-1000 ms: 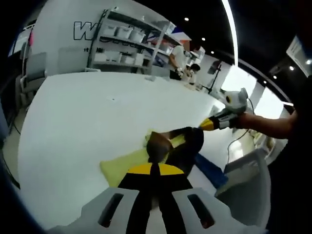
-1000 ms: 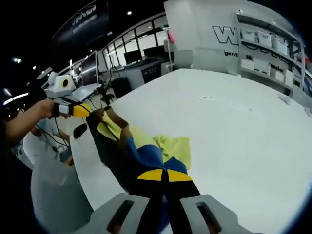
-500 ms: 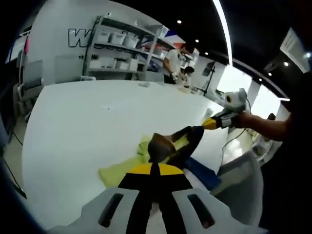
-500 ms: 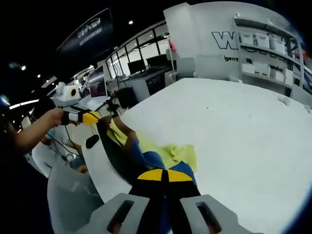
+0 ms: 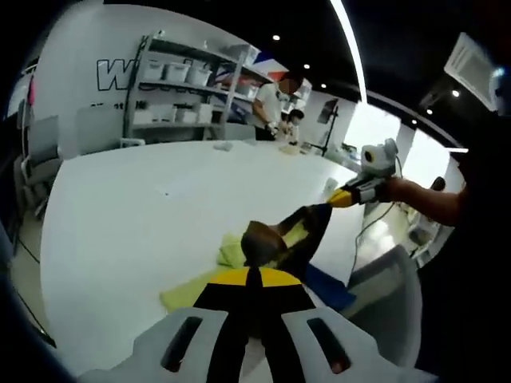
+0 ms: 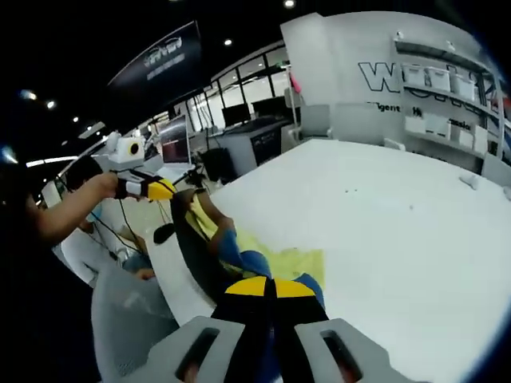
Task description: Fold the garment on the visible template until the final outline fits inside the template.
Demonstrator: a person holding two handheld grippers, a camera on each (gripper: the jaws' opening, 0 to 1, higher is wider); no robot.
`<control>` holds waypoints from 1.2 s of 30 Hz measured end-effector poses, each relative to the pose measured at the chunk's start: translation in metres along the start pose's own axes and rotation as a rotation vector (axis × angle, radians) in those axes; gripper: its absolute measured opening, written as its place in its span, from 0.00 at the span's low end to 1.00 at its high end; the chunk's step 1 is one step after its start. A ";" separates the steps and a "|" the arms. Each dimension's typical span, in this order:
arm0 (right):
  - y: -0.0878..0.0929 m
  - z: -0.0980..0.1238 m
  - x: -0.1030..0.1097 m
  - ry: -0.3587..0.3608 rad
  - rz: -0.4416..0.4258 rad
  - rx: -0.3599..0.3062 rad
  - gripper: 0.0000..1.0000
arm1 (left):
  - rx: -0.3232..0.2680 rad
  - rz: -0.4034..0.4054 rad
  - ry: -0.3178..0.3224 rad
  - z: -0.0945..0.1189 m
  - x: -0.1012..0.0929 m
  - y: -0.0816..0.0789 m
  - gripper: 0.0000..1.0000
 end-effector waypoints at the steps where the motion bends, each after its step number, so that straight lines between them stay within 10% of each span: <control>1: -0.004 0.003 0.001 0.000 0.002 -0.015 0.00 | -0.008 0.005 0.000 0.000 -0.001 -0.003 0.00; 36: -0.110 0.075 0.066 -0.164 0.135 -0.344 0.00 | -0.254 -0.150 0.118 0.048 -0.059 -0.097 0.00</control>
Point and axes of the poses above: the point that each gripper's makers call its tool centre point, and the gripper's own axes: z roughly backward along the fingers, x roughly to its left, y roughly out of its underside, the point moved 7 cm from there along z, roughly backward along the fingers, and after that the axes turned 6 degrees about -x, right-handed, at the moved point
